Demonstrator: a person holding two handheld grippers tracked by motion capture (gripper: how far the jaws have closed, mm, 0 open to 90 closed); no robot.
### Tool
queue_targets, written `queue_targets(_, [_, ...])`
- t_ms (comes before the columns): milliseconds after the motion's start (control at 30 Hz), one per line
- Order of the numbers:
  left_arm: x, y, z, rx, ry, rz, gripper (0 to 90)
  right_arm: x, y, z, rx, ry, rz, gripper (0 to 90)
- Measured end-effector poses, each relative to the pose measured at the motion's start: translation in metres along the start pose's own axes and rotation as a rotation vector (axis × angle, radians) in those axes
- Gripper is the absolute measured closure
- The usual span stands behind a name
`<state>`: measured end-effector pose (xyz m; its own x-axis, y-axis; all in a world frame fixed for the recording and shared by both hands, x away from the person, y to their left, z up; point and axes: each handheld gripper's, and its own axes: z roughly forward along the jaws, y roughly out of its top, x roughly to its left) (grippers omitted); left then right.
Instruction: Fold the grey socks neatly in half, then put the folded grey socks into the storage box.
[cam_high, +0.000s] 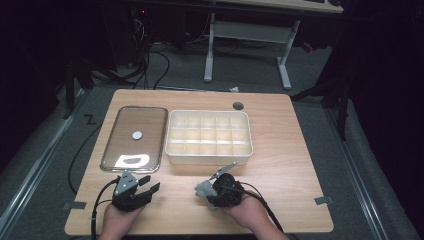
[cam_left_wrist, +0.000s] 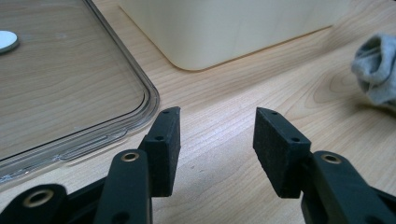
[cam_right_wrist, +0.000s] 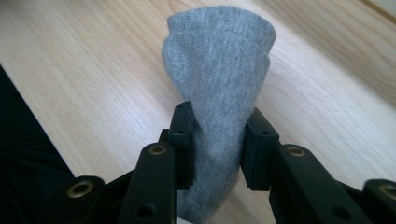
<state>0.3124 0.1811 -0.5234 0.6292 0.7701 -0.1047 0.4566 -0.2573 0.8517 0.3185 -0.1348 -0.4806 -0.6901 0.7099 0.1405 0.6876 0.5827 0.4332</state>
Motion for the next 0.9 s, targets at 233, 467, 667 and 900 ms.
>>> queue_targets(233, [-0.003, -0.001, 0.003, 0.024, 0.007, 0.046, 51.8, -0.012, -0.005, -0.011, 0.002, -0.048, 0.043, 69.6])
queue_targets(467, [-0.005, 0.000, 0.005, 0.036, -0.003, 0.063, 52.2, -0.031, -0.015, -0.022, 0.012, -0.093, 0.042, 69.7])
queue_targets(667, [-0.009, 0.000, 0.010, 0.041, -0.009, 0.081, 52.0, -0.044, -0.023, -0.032, 0.029, -0.121, 0.068, 69.7])
queue_targets(900, [-0.012, 0.001, 0.011, 0.035, -0.010, 0.097, 51.8, -0.056, -0.031, -0.045, 0.044, -0.157, 0.091, 69.9])
